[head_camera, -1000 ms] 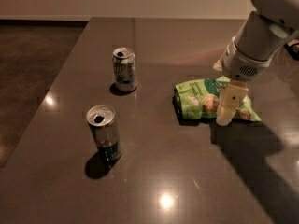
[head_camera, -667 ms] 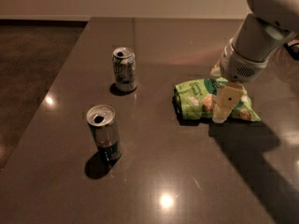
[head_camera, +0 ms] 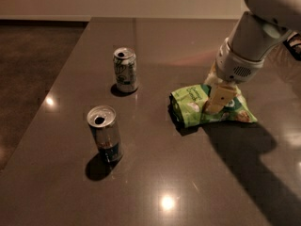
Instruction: Move green rice chip bag near redbull can
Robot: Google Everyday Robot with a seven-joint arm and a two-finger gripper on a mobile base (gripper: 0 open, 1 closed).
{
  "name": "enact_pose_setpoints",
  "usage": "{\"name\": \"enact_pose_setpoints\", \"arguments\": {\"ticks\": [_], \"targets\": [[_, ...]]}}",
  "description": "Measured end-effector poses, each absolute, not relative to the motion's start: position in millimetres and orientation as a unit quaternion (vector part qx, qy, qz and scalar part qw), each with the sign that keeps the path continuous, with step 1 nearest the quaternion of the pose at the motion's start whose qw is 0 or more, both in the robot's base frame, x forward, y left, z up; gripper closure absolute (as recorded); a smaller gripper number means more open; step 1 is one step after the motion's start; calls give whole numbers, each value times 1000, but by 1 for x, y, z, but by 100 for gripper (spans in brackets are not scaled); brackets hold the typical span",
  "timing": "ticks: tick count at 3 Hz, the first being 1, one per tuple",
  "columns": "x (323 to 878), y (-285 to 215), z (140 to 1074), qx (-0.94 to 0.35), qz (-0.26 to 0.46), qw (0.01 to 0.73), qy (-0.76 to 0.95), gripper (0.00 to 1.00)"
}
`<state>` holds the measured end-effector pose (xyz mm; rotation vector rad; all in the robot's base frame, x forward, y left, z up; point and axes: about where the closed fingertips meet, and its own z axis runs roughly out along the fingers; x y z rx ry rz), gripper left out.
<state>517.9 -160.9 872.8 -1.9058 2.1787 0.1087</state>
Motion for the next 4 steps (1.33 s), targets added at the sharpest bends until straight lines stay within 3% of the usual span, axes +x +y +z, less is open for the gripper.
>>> {"name": "enact_pose_setpoints", "arguments": {"ticks": [1,2,4], "targets": [[510,-139,880,-670,43,128,730,85],[496,-114,889,-693,48,131,708,100],[457,-83,905,-711,23,142,689,100]]}}
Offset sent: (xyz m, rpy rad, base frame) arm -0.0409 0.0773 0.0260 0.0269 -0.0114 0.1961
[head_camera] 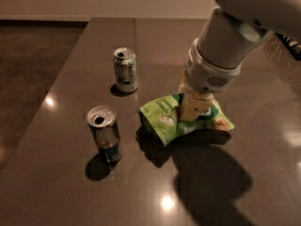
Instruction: Move green rice chip bag near redbull can
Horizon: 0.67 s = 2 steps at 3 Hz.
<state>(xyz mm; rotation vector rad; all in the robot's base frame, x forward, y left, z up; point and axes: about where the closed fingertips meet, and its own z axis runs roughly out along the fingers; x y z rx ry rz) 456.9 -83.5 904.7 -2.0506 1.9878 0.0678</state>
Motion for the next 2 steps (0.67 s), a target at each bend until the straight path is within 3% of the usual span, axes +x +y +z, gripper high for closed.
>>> {"name": "enact_pose_setpoints", "arguments": {"ticks": [1,2], "targets": [[440,-77,909,-695,0,156,701,100],[431,-74,912,-677,-17,168,717,90]]}}
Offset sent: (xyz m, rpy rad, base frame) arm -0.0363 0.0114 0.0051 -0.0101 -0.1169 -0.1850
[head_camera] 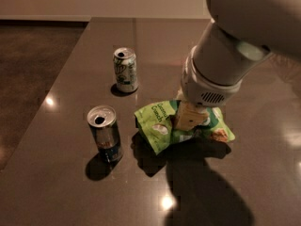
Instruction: Move green rice chip bag near redbull can
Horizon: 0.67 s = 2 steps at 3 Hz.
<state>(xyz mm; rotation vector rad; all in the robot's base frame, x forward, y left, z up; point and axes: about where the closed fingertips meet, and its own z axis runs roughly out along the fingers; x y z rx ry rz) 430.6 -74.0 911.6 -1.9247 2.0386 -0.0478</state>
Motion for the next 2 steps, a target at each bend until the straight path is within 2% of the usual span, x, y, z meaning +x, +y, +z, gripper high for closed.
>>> {"name": "enact_pose_setpoints", "arguments": {"ticks": [2], "targets": [[419,-74,916,-637,-26,172,751,44]]}}
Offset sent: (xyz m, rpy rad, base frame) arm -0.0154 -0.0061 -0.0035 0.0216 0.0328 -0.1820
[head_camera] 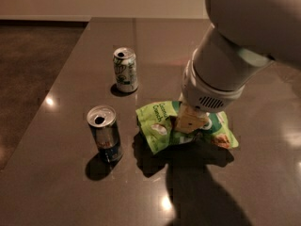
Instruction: Move green rice chip bag near redbull can
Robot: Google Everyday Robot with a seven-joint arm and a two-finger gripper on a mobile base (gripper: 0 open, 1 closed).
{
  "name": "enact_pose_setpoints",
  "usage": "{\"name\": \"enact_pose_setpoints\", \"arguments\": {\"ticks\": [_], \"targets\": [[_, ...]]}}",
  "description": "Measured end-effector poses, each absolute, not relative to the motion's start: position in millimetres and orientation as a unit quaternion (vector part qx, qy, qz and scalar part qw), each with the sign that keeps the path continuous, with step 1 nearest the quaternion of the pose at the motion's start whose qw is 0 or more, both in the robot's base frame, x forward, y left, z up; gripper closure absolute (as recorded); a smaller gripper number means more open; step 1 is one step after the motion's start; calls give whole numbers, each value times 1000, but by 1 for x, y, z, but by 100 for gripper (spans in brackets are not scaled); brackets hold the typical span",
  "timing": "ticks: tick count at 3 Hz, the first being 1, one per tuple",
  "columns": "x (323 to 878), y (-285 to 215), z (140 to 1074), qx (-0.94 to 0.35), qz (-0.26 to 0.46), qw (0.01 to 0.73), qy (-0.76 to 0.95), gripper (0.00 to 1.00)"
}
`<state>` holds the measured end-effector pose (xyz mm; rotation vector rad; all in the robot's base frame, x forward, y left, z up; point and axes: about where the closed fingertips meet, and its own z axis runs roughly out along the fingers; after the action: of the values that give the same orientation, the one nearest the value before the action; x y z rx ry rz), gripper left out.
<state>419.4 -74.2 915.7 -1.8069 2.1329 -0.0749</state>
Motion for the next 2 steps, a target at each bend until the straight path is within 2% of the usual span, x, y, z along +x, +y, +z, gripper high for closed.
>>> {"name": "enact_pose_setpoints", "arguments": {"ticks": [1,2], "targets": [[413,-75,914,-621,-9,171,764,20],[410,-71,911,-618,8,172,767,0]]}}
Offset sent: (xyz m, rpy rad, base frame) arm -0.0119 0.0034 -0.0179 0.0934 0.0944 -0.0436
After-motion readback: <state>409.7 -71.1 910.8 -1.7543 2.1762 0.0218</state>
